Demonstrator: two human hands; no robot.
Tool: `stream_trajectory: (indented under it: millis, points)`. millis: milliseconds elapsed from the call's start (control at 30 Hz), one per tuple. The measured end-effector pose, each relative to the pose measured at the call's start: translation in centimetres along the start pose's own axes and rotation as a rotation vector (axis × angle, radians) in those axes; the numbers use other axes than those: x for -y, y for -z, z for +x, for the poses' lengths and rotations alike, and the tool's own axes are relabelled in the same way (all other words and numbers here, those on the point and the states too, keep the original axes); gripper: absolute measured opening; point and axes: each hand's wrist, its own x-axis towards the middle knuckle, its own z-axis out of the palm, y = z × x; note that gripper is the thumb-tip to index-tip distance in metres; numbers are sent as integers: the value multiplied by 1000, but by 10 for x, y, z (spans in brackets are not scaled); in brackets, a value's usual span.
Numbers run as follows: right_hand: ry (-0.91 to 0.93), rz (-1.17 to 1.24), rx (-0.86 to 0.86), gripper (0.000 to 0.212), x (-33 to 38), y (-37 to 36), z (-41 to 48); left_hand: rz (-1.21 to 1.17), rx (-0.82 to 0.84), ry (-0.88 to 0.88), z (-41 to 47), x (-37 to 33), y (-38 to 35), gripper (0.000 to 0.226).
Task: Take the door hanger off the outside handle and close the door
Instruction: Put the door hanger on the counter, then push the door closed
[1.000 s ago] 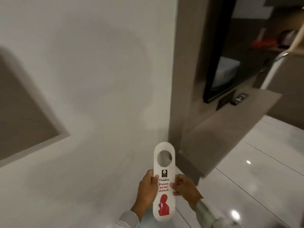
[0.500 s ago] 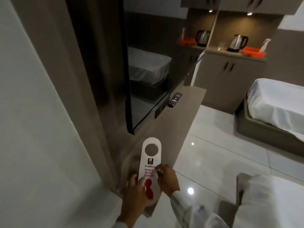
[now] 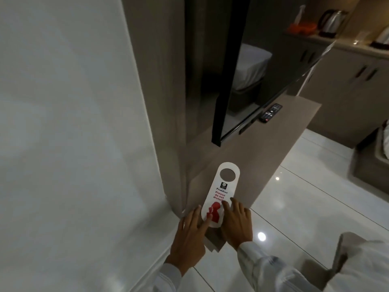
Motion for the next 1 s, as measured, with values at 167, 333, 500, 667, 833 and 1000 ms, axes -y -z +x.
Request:
stream_trajectory:
  millis: [167, 333, 500, 667, 833, 1000]
  points:
    - [115, -48, -65, 54, 29, 9, -31, 15, -55, 94, -64, 26, 16, 63]
    - [309, -177, -127, 48, 85, 21, -75, 72, -89, 157, -164, 65, 36, 61]
    - [627, -40, -219, 40, 211, 32, -147, 186, -286, 345, -314, 102, 61, 55]
    - [1007, 167, -257, 51, 367, 52, -270, 300, -433, 671, -498, 129, 89, 50]
    - [1367, 398, -312, 61, 504, 89, -420, 452, -583, 1081, -695, 126, 127, 55]
    - [1752, 630, -411, 49, 602, 143, -577, 652, -730, 1348, -861, 85, 157, 59]
